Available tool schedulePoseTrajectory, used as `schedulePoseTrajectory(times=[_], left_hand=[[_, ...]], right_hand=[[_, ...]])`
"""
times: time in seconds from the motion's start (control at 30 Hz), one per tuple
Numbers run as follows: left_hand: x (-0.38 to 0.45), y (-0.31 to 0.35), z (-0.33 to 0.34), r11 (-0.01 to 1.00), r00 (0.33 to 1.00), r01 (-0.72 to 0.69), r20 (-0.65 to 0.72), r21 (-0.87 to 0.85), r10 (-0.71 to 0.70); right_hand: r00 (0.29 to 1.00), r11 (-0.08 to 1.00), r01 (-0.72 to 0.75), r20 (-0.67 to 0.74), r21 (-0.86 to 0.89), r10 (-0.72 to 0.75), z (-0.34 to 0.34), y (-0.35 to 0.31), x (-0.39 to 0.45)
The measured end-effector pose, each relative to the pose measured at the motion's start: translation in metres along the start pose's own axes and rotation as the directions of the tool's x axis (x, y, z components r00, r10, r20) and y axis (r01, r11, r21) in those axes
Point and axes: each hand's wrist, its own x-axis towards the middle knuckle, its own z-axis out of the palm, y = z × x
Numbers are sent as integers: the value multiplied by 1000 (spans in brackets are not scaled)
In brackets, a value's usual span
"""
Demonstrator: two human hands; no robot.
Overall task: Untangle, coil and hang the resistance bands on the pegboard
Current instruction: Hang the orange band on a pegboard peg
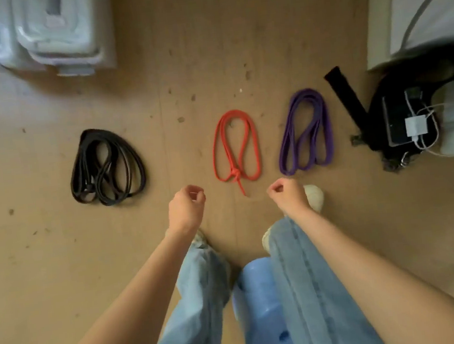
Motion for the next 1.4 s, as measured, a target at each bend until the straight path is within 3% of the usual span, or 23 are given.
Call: schedulePoseTrajectory(times=[0.1,0.23,0.4,0.5,0.6,0.63,0.83,0.93,1.1,1.23,1.4], left_hand=[[67,-42,57,998,997,66,-32,18,-65],[139,-67,119,981,981,189,-37,-54,-191],[179,-53,161,964,974,181,-102,-197,-203],[188,-30,168,947,972,170,-110,-273,-207],[186,-19,164,918,978,98,-132,-384,-159],[185,-18,162,895,979,104,-116,-433,-170],[184,-37,155,845,965,128,-130,-520,-226],[183,-46,161,903,969,123,-148,-413,-200],[177,-44,178,908,968,181,-93,-379,-232],[177,-35,181,849,963,235,-3,-473,-269],[176,-35,170,707,936,341,152,-620,-319]], right_hand=[[988,991,-124,-86,55,129,60,32,78],[922,924,-273,-200,270,331,115,52,152],[907,928,-226,-283,296,311,140,57,183],[867,728,-96,-303,679,396,129,56,179],[915,350,-107,-46,931,401,115,54,168],[928,326,-120,-10,938,372,111,53,165],[948,468,-22,-130,884,291,104,51,166],[966,570,-99,-58,816,251,109,53,170],[970,564,-212,103,798,218,118,50,173],[976,573,-207,124,793,181,124,48,172],[979,613,-192,103,766,177,118,55,173]])
